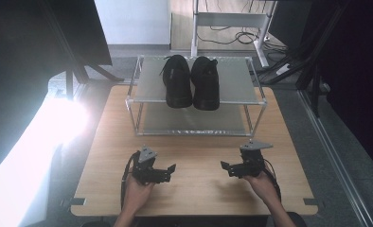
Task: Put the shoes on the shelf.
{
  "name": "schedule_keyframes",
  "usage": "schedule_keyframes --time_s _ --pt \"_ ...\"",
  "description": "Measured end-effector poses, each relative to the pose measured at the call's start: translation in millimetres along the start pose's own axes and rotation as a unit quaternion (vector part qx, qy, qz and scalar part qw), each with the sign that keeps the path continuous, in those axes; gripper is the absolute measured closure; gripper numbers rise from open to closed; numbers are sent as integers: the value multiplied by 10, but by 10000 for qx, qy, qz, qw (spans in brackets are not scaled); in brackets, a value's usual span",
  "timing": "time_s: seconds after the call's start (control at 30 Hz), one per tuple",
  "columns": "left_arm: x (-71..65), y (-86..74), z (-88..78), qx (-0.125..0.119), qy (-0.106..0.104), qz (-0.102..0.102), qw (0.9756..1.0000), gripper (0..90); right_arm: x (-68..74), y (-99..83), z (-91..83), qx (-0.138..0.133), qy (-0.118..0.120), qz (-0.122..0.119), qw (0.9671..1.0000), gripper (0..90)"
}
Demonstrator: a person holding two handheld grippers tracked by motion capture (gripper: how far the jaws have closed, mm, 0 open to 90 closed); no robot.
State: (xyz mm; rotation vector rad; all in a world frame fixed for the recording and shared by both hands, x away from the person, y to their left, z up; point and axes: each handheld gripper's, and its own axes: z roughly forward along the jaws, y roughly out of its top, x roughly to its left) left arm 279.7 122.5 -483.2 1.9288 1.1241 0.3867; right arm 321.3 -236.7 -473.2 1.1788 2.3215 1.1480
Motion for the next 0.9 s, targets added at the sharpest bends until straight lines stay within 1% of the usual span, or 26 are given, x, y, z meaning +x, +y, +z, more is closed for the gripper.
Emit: schedule_keyframes --time_s 0.1,0.23,0.3,0.4,0.47,0.6,0.77,0.87,0.9 --pt "-33 -75 10 155 50 63 9998 0 23 -70 2 70 -44 -39 10000 0" --pt "-78 -156 40 352 50 102 9993 0 67 -157 17 145 -78 -92 9998 0" --pt "-101 -178 57 435 75 145 9989 0 91 -197 40 208 -98 -184 9996 0" --pt "-131 -206 94 583 137 253 9979 0 111 -246 79 292 -74 -217 9993 0" --pt "-138 -221 116 669 155 307 9972 0 126 -276 108 345 -98 -256 9990 0" --pt "-144 -251 154 807 183 347 9960 0 150 -317 154 436 -91 -336 9984 0" --pt "-159 -291 218 1026 240 457 9934 0 173 -349 202 538 -95 -400 9977 0" --pt "-165 -297 243 1094 250 494 9925 0 175 -365 221 593 -93 -424 9973 0" --pt "-165 -295 246 1084 247 488 9926 0 174 -367 222 601 -89 -425 9972 0"
